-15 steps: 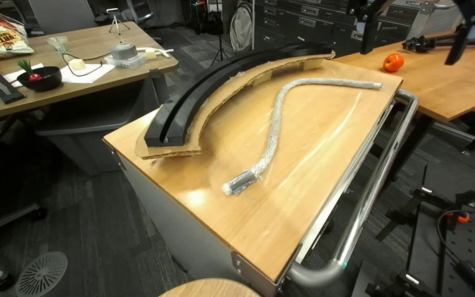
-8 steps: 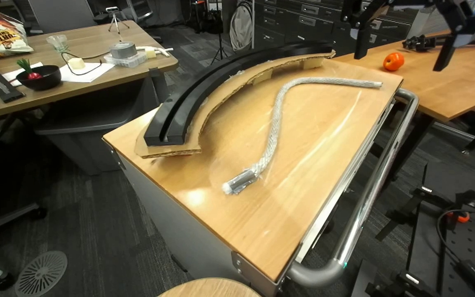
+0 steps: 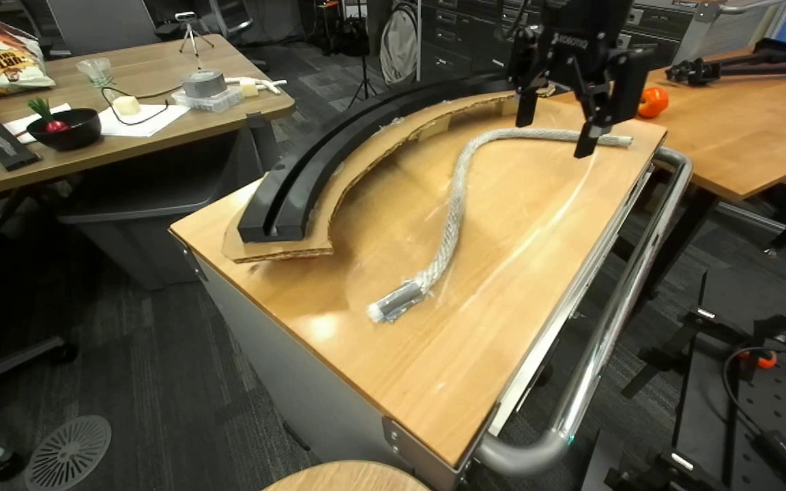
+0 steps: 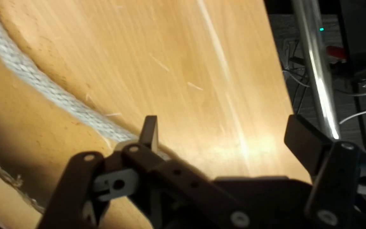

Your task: Put the white rope on the black board

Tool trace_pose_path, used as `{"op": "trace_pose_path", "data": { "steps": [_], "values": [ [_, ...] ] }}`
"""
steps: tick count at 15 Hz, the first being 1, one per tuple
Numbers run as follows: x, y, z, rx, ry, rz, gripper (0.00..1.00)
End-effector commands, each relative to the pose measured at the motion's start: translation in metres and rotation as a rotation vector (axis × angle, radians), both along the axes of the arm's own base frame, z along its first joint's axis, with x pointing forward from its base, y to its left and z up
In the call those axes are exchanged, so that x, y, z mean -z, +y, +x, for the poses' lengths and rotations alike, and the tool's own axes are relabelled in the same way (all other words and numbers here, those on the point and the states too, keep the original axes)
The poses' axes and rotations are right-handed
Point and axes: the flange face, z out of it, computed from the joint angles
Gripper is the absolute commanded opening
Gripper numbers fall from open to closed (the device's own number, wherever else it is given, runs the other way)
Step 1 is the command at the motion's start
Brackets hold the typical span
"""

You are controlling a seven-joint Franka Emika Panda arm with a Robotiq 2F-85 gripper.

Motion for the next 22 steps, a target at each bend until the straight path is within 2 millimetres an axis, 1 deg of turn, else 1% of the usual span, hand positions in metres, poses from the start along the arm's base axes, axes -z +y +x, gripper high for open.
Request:
{"op": "trace_pose_path", "data": {
  "steps": [1, 2, 3, 4, 6, 8, 10, 11, 13, 14, 15, 16, 19, 22],
  "values": [
    [0.027, 0.004, 0.055, 0.024, -0.022, 0.006, 1.0],
    [0.027, 0.007, 0.062, 0.031, -0.027, 0.018, 1.0],
    [0.022, 0.012, 0.061, 0.028, 0.007, 0.096, 1.0],
    [0.033, 0.005, 0.045, 0.027, 0.002, 0.03, 1.0],
    [0.034, 0.014, 0.056, 0.034, 0.007, 0.067, 1.0],
    [0.029, 0.002, 0.046, -0.124, -0.05, 0.012, 1.0],
    [0.032, -0.01, 0.048, -0.202, -0.071, -0.06, 1.0],
    [0.03, -0.012, 0.05, -0.24, -0.088, -0.095, 1.0],
    [0.023, -0.011, 0.058, -0.314, -0.127, -0.152, 1.0],
    [0.015, -0.005, 0.064, -0.35, -0.175, -0.125, 1.0],
    [0.032, -0.012, 0.06, -0.273, -0.107, -0.12, 1.0],
    [0.031, -0.011, 0.061, -0.282, -0.114, -0.12, 1.0],
    [0.039, -0.011, 0.061, -0.279, -0.095, -0.139, 1.0],
    [0.045, -0.012, 0.073, -0.311, -0.092, -0.155, 1.0]
  ]
}}
